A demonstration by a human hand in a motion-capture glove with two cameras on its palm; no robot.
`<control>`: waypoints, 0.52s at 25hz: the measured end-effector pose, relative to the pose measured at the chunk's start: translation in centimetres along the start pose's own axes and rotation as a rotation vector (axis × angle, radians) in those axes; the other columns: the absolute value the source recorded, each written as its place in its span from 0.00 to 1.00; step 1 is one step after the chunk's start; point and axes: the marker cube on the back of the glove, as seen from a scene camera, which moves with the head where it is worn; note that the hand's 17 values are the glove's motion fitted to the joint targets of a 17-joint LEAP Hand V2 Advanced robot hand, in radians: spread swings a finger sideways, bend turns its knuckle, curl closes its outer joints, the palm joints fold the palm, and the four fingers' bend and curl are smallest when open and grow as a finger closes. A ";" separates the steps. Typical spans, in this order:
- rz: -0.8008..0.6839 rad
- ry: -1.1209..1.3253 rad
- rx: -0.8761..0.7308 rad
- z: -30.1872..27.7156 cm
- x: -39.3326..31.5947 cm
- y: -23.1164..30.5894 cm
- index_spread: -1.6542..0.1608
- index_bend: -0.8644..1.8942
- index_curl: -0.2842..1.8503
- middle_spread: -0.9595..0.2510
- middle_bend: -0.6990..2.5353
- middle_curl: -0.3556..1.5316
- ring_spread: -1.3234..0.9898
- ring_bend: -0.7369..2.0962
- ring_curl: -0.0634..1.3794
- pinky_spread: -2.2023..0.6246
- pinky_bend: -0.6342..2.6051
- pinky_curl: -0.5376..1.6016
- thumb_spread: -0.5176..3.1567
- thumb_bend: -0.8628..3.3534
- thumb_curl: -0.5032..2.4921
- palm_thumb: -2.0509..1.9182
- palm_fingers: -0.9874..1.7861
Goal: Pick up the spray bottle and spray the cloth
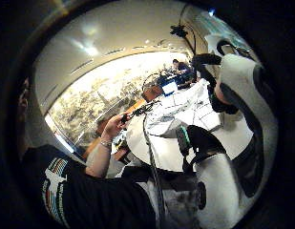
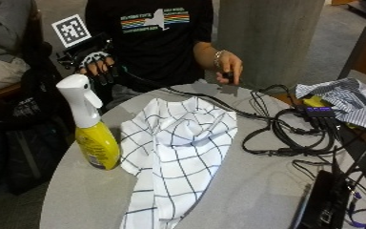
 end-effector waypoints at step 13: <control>0.005 -0.010 -0.076 0.7 -0.7 -0.1 0.79 0.42 0.27 0.74 0.36 0.32 0.53 0.40 0.23 0.78 0.27 0.35 0.36 0.27 0.25 0.69 0.74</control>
